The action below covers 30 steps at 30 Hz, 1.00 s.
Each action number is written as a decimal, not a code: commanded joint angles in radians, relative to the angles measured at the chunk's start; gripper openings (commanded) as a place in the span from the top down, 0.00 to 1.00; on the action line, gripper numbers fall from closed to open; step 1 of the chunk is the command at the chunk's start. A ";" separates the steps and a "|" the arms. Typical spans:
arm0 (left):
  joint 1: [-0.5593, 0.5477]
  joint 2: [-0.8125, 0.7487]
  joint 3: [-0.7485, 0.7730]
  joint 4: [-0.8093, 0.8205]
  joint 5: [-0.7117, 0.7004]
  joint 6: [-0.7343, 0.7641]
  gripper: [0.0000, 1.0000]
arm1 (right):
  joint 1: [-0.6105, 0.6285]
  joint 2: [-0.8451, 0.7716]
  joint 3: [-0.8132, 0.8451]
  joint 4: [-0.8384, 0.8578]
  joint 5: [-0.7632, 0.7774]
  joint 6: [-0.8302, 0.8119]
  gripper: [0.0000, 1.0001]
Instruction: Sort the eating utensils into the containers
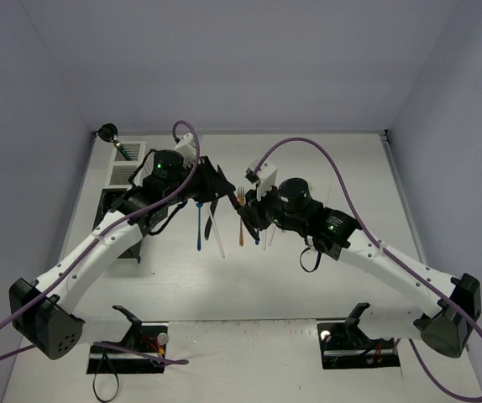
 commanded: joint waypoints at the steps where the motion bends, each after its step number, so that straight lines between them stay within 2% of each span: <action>1: -0.006 -0.020 0.021 0.098 -0.029 0.001 1.00 | 0.010 -0.002 0.025 0.135 -0.004 0.011 0.86; 2: -0.006 -0.021 0.021 0.098 -0.034 0.005 1.00 | 0.010 -0.001 0.023 0.136 -0.003 0.012 0.74; 3: -0.003 -0.023 0.022 0.095 -0.043 0.016 1.00 | 0.009 -0.002 0.022 0.136 0.003 0.015 0.58; 5: -0.001 -0.027 0.037 0.075 -0.072 0.048 1.00 | 0.010 -0.004 0.017 0.136 0.020 0.017 0.40; 6: 0.001 -0.028 0.046 0.045 -0.100 0.079 1.00 | 0.008 -0.011 0.011 0.136 0.031 0.016 0.34; 9: 0.030 -0.028 0.106 -0.051 -0.179 0.171 1.00 | 0.007 -0.038 -0.012 0.135 0.102 0.018 0.25; 12: 0.106 -0.031 0.172 -0.124 -0.246 0.265 1.00 | 0.003 -0.070 -0.046 0.136 0.190 0.020 0.21; 17: 0.388 -0.004 0.285 -0.152 -0.290 0.397 1.00 | -0.038 -0.144 -0.124 0.133 0.318 0.038 0.20; 20: 0.503 0.046 0.338 -0.137 -0.318 0.433 1.00 | -0.079 -0.182 -0.170 0.132 0.322 0.062 0.20; 24: 0.621 0.125 0.393 -0.104 -0.365 0.475 1.00 | -0.155 -0.216 -0.208 0.121 0.291 0.075 0.20; 30: 0.713 0.233 0.434 -0.071 -0.382 0.505 1.00 | -0.189 -0.236 -0.242 0.095 0.293 0.056 0.19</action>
